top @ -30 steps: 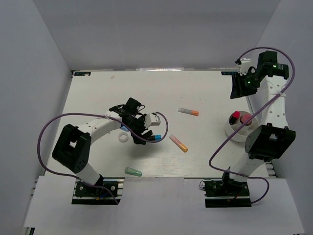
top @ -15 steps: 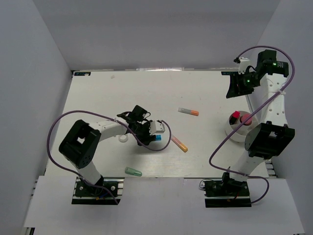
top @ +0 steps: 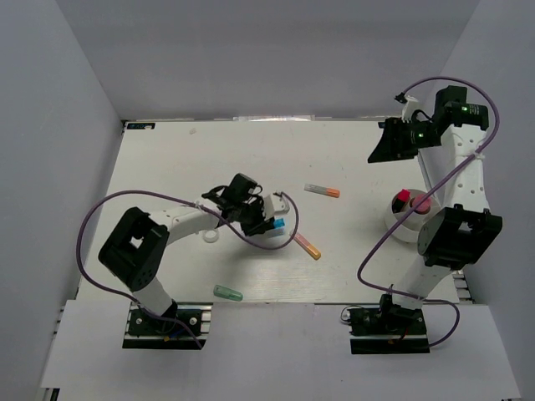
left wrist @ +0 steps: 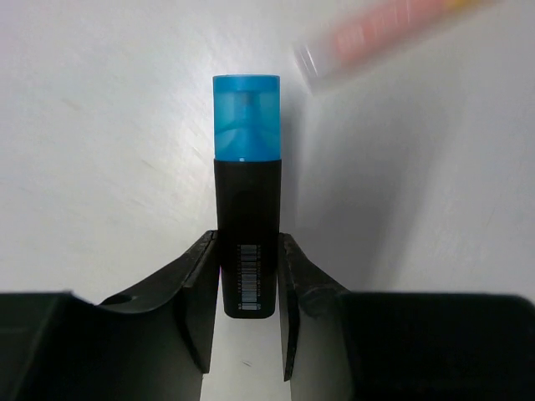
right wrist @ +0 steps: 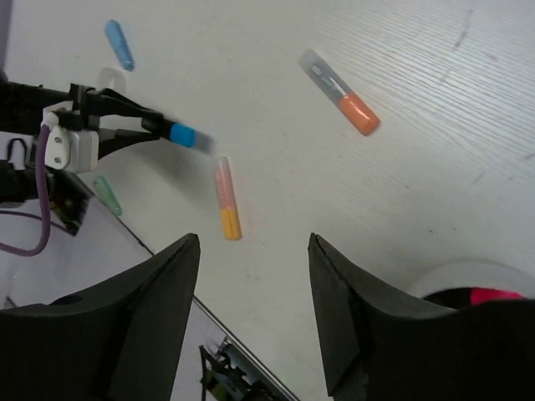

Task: Sort the stationery into containers
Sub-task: Pick up the pen from the center of the board, then place the pen in the storage box.

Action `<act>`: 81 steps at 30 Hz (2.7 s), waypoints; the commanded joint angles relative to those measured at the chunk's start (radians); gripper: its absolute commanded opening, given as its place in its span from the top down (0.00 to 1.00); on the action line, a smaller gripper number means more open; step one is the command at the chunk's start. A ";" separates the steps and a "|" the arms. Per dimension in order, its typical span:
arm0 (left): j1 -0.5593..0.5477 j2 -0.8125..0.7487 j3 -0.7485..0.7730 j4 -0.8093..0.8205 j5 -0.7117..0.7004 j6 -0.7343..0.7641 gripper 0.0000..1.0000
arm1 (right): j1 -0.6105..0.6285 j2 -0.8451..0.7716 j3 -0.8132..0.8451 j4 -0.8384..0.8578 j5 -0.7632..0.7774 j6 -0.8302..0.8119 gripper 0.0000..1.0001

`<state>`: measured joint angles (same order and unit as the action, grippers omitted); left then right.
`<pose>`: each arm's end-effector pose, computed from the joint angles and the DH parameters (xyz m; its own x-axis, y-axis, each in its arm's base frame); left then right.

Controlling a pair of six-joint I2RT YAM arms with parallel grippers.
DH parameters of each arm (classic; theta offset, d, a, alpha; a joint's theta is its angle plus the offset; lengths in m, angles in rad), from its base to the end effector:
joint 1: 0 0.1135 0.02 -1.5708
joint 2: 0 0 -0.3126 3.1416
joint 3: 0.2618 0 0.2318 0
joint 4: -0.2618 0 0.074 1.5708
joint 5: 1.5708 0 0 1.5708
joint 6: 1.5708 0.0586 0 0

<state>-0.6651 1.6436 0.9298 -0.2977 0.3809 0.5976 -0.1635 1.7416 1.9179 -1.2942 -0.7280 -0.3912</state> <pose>0.2379 -0.2142 0.2152 -0.1417 0.7750 -0.6159 0.9772 0.2089 0.0380 0.3364 -0.0160 0.4140 -0.7570 -0.1636 -0.6326 -0.4915 0.7805 0.3862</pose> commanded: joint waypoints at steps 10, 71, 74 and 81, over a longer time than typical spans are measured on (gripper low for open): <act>-0.004 0.024 0.497 -0.020 0.119 -0.404 0.88 | 0.261 0.088 0.070 0.078 -0.197 0.147 0.34; 0.068 -0.030 0.538 -0.119 -0.076 -0.570 0.02 | 0.084 0.107 0.110 0.032 0.201 0.054 1.00; 0.094 -0.037 0.506 -0.127 -0.076 -0.562 0.02 | 0.044 0.081 0.078 -0.017 0.321 -0.008 1.00; 0.104 -0.027 0.455 -0.116 -0.042 -0.568 0.02 | -0.004 -0.010 0.050 -0.016 0.496 -0.069 1.00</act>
<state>-0.5587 1.6691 1.4014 -0.4110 0.3145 0.0364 -0.1623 1.7924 1.9644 -1.2865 -0.3557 -0.4023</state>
